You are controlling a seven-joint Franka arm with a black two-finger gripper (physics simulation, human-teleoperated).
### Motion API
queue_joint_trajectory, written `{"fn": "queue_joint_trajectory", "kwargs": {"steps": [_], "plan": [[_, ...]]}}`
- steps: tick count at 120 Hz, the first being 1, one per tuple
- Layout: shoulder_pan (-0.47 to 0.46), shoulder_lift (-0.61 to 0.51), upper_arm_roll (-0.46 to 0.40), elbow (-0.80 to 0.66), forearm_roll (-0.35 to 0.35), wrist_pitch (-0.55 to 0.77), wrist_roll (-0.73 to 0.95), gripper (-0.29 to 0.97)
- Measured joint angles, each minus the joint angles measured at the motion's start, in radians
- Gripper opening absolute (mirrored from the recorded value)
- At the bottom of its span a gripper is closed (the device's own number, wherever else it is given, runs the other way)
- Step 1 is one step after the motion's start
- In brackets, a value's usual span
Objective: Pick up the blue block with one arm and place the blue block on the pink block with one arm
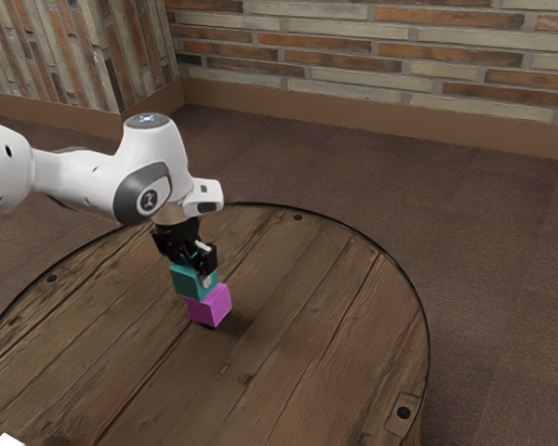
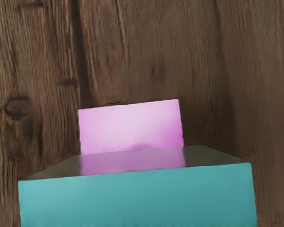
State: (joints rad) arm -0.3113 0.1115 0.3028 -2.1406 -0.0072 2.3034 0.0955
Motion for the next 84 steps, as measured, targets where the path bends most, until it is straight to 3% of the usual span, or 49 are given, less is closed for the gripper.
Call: {"fn": "queue_joint_trajectory", "kwargs": {"steps": [84], "plan": [[0.004,0.075,0.007,0.057,-0.043,0.0,0.018,0.36]]}}
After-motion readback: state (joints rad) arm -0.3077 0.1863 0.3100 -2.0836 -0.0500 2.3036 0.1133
